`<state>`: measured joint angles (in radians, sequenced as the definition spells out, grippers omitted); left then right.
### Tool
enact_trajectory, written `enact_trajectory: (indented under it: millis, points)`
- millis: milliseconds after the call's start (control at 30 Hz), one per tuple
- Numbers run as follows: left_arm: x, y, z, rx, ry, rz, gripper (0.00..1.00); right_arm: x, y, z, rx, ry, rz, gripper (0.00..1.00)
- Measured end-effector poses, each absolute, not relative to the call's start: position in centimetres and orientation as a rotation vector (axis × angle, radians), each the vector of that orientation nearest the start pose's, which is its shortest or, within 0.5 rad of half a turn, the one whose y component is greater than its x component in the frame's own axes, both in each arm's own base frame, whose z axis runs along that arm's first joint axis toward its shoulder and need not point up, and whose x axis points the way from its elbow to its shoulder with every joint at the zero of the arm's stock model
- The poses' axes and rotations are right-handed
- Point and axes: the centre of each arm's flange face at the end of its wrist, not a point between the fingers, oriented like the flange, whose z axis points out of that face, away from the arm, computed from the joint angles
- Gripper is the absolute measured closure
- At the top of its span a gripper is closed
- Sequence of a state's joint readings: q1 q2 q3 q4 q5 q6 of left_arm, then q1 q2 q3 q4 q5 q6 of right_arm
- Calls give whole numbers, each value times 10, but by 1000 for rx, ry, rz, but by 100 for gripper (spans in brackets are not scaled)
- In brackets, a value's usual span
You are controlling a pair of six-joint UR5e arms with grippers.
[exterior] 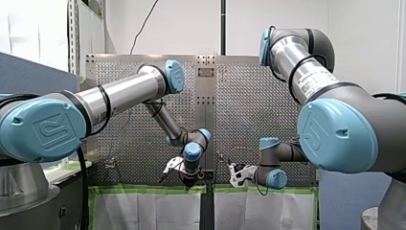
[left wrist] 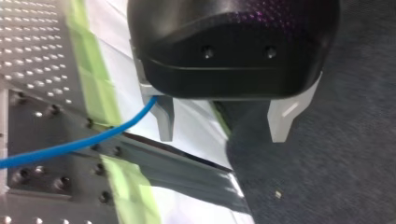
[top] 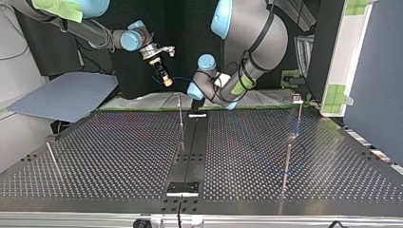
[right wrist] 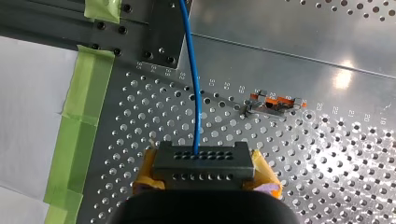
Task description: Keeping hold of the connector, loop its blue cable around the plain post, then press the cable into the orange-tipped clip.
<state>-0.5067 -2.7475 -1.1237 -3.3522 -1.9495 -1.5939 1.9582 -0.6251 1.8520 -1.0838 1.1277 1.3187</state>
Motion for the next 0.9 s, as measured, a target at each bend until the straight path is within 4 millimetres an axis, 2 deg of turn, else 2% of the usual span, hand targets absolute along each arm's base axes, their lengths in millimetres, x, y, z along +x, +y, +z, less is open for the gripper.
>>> enact_trajectory:
  millis: [267,633,900]
  points:
    - [540,-404,-75,321,2363,121,0,372,-445,-69,1922,-540,1574,100]
    - [532,-376,-101,162,2356,81,0,369,-447,-69,1917,-546,1573,100]
    - [537,-380,-104,169,2293,54,0,369,-448,-69,1914,-551,1567,100]
